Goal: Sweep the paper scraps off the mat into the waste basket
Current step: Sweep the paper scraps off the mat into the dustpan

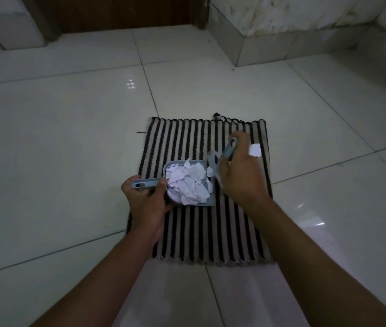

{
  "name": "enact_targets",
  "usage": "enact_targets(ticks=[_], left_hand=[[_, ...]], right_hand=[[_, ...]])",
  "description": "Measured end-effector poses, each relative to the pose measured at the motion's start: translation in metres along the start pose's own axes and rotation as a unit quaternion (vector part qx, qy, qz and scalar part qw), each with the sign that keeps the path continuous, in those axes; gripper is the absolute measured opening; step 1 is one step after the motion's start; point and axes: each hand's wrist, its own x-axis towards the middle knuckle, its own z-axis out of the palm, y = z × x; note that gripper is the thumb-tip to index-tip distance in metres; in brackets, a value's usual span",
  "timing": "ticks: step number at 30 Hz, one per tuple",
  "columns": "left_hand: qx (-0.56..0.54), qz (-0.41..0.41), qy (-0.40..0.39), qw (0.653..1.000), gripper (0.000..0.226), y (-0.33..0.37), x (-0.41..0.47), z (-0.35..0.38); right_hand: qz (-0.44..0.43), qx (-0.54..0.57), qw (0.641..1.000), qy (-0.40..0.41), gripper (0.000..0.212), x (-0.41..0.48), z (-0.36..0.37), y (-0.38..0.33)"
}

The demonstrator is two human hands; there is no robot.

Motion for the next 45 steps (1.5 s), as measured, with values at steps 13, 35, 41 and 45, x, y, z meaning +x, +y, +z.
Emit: enact_targets(ticks=[13,35,41,45], left_hand=[[0.009,-0.021,-0.016,1.0,0.055,-0.004,0.006,0.016],[0.028,-0.002,-0.023,0.999,0.06,-0.007,0.006,0.016],[0.029,0.003,-0.025,0.999,0.053,-0.004,0.005,0.01],[0.039,0.005,-0.02,0.999,0.053,-0.005,0.006,0.009]], right_hand=[[-0.003,-0.116,0.992,0.056,0.047,0.061,-0.078,0.046],[-0.024,-0.048,0.999,-0.008,0.036,-0.015,-0.031,0.033],[0.029,0.018,0.998,0.056,0.038,-0.021,-0.046,0.035],[0.028,0.004,0.999,0.046,0.031,-0.035,-0.034,0.028]])
